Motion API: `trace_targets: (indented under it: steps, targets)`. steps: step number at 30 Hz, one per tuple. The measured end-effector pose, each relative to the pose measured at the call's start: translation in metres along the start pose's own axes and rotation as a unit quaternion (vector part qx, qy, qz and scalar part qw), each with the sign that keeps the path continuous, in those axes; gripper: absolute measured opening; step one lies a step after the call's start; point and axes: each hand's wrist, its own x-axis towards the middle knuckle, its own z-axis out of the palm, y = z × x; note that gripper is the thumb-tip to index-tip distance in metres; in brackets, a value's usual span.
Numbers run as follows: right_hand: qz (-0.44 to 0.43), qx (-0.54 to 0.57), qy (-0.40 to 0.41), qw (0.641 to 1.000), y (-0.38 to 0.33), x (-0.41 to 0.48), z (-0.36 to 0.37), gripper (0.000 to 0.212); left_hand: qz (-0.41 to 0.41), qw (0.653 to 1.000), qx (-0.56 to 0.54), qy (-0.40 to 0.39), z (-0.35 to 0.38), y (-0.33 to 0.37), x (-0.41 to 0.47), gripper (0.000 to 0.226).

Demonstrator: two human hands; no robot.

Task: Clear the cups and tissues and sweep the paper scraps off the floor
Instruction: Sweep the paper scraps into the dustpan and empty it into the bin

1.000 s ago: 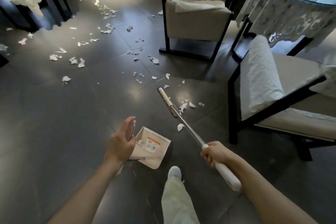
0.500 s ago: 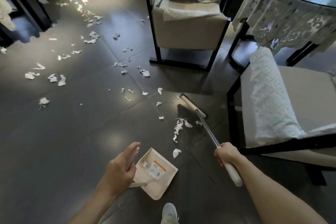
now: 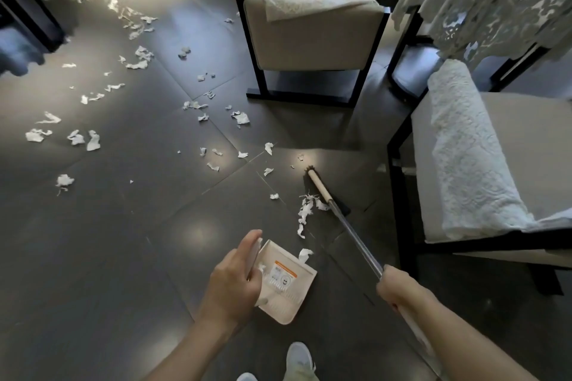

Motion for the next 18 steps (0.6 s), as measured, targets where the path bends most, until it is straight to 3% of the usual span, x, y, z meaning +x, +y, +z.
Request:
trace_targets:
  steps: [4, 9, 15, 18]
  targets:
    - [-0.018, -0.087, -0.02, 0.996, 0.013, -0.032, 0.017, 0.035, 0.001, 1.0, -0.006, 0.007, 0.009, 0.011, 0.016, 0.055]
    - [-0.03, -0.094, -0.084, 0.992, 0.034, -0.098, 0.036, 0.033, 0.005, 1.0, -0.015, 0.016, 0.017, 0.018, 0.027, 0.056]
    - [-0.038, -0.042, -0.081, 0.995, 0.053, -0.166, 0.043, 0.026, 0.022, 0.999, -0.03, 0.014, 0.003, 0.006, 0.014, 0.053]
    - [-0.038, -0.018, -0.03, 0.999, 0.049, -0.171, 0.054, 0.027, 0.014, 0.999, -0.024, 0.025, -0.007, -0.001, 0.0, 0.056]
